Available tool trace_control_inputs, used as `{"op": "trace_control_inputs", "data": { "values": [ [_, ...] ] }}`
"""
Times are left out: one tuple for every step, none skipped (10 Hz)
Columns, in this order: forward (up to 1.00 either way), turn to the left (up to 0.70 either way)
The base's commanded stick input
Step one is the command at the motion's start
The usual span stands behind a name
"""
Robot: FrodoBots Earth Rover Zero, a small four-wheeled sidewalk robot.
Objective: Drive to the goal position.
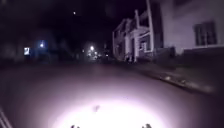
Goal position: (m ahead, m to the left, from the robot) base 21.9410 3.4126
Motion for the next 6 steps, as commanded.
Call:
{"op": "trace_control_inputs", "data": {
  "values": [
    [0.85,0.0],
    [0.85,0.0],
    [0.85,0.0],
    [0.85,0.0],
    [0.85,0.0],
    [0.85,0.0]
  ]
}}
